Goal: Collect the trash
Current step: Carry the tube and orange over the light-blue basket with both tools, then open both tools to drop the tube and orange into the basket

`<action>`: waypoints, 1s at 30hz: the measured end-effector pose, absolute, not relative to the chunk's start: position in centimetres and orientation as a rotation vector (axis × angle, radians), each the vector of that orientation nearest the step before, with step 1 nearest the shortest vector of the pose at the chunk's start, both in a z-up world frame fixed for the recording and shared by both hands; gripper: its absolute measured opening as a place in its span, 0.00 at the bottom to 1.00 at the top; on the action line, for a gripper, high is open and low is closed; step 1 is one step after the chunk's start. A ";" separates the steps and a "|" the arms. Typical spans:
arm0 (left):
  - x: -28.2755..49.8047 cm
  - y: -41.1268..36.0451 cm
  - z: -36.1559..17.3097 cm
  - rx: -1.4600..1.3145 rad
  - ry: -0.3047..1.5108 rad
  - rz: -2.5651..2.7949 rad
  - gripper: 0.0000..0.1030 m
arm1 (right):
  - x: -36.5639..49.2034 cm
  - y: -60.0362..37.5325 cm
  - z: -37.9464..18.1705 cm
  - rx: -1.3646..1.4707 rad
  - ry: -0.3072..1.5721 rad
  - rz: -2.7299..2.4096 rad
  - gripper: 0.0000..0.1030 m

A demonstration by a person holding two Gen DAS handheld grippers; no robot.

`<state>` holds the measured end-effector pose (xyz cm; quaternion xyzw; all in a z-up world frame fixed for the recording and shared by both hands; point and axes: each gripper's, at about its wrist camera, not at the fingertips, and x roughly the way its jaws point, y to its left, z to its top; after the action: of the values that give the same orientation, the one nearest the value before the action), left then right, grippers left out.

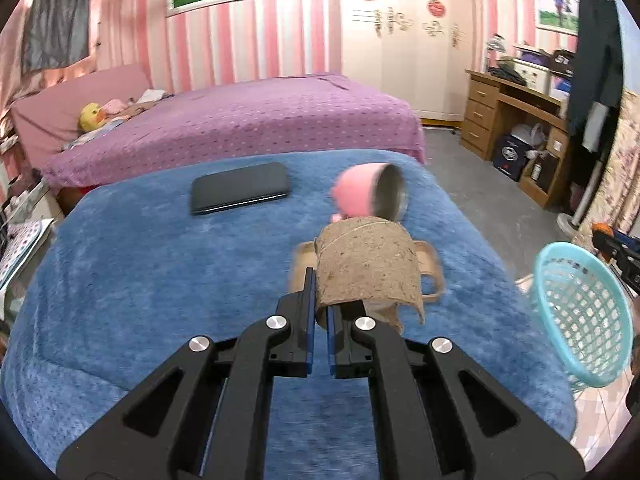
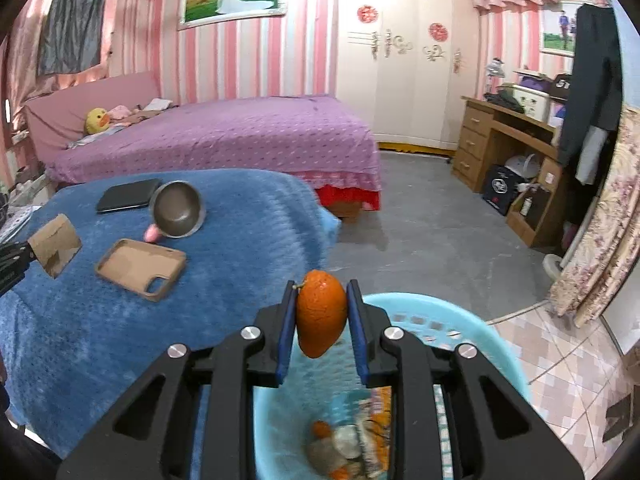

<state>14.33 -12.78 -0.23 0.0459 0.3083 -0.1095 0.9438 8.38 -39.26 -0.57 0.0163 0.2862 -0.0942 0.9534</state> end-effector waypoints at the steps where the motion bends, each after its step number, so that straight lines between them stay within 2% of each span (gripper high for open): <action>1: 14.1 -13.5 -0.1 0.094 0.624 -0.234 0.03 | 8.4 -39.7 -0.7 0.040 0.582 -0.197 0.24; 10: 12.4 -22.3 -0.6 0.091 0.627 -0.382 0.03 | 6.4 -45.3 -1.7 0.076 0.602 -0.279 0.24; 16: 10.7 -29.0 -2.7 0.132 0.650 -0.472 0.03 | 4.9 -48.7 -2.6 0.063 0.626 -0.324 0.24; 26: 9.0 -35.5 -5.0 0.180 0.705 -0.575 0.03 | 3.7 -51.2 -3.6 0.110 0.629 -0.341 0.24; 29: 8.9 -36.1 -5.4 0.187 0.725 -0.585 0.04 | 3.7 -51.4 -3.6 0.119 0.624 -0.339 0.24; 30: 9.0 -36.3 -5.5 0.192 0.733 -0.582 0.11 | 3.8 -51.4 -3.6 0.121 0.623 -0.336 0.24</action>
<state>8.98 -36.25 -5.47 0.0923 0.3526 -0.2802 0.8881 3.76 -51.36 -3.61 0.0590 0.3048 -0.1646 0.9362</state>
